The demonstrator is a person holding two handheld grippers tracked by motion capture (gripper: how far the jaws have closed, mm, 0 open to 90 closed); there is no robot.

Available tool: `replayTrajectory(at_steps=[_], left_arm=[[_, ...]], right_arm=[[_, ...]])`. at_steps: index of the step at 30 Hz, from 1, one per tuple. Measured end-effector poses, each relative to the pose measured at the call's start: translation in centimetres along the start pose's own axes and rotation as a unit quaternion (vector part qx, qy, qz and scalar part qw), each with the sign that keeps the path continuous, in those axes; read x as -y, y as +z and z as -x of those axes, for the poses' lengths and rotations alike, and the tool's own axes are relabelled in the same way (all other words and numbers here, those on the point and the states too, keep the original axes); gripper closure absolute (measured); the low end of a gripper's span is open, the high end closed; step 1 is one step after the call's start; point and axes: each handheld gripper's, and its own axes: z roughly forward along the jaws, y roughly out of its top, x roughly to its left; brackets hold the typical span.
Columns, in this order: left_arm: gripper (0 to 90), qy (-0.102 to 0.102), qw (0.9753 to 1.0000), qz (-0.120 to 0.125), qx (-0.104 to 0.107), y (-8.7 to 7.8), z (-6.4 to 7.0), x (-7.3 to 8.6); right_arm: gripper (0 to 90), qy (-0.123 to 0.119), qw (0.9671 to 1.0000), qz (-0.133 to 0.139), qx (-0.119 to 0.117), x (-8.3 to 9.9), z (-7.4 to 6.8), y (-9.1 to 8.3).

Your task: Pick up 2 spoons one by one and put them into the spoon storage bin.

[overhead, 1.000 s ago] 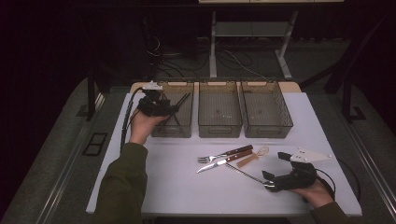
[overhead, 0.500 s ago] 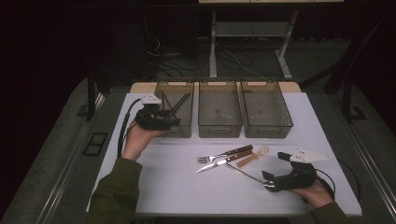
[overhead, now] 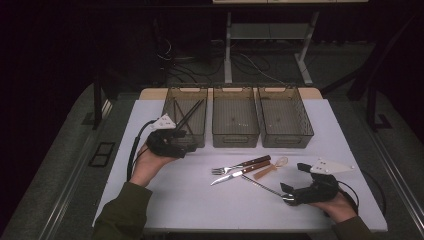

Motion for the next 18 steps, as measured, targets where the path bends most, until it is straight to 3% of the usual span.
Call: replayTrajectory(at_steps=[12, 18], left_arm=[[13.8, 0.010, 0.9998, 0.018, 0.002, -1.4, 2.4, 3.2], [9.9, 0.018, 0.9998, 0.012, 0.003, -1.4, 3.7, 4.4]], right_arm=[[3.0, -0.002, 1.0000, -0.001, 0.000, 0.0, 0.0, -0.1], [3.0, -0.005, 1.0000, -0.002, 0.000, 0.0, -0.1, 0.0]])
